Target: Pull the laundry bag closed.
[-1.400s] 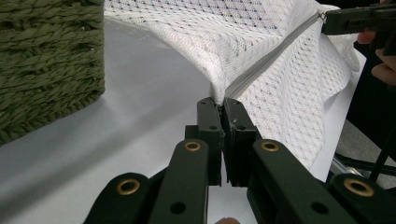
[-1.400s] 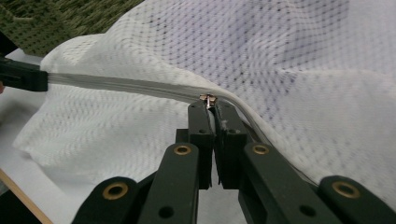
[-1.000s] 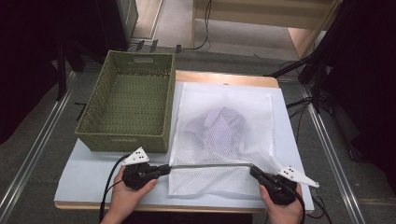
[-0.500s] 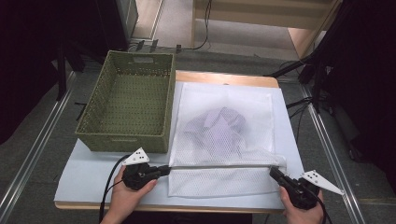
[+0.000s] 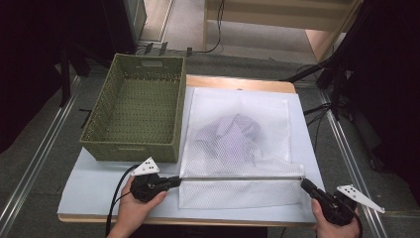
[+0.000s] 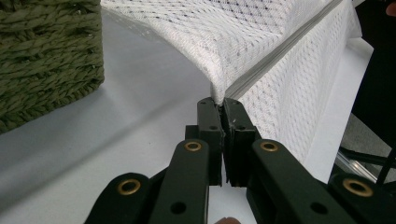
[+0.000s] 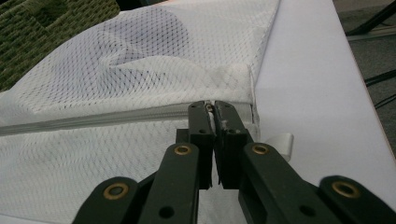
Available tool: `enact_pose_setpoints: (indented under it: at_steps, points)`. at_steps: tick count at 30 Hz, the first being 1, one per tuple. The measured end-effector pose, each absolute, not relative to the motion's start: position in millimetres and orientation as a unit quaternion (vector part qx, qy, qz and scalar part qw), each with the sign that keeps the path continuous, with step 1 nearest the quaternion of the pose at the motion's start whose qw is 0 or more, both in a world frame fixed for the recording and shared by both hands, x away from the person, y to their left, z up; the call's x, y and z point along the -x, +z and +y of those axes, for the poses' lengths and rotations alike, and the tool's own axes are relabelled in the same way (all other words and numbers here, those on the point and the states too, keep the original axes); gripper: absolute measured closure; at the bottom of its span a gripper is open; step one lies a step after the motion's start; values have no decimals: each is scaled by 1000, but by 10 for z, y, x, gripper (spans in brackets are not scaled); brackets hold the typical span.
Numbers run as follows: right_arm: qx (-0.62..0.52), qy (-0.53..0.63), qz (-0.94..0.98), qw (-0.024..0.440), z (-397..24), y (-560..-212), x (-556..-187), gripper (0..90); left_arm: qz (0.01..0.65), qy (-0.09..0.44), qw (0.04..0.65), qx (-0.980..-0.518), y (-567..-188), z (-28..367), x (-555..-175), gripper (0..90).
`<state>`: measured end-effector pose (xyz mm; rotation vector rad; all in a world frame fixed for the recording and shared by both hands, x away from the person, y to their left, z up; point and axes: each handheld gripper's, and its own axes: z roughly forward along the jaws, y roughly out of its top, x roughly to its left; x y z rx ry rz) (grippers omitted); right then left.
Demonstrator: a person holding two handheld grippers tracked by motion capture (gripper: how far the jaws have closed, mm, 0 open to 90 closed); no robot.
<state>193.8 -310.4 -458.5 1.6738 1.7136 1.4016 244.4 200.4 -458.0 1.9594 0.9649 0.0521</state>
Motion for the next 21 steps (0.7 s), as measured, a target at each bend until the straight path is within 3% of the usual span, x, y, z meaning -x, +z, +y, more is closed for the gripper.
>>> enact_pose_setpoints:
  at_steps: [16,21]
  points:
    - [-586,497,610,195,-3113,-4573,-1941,877,377,20,478,-793,-4586,2021,-2432,883]
    - [-589,510,594,201,-3143,-4579,-1950,774,369,19,497,-785,-4585,2066,-2437,839]
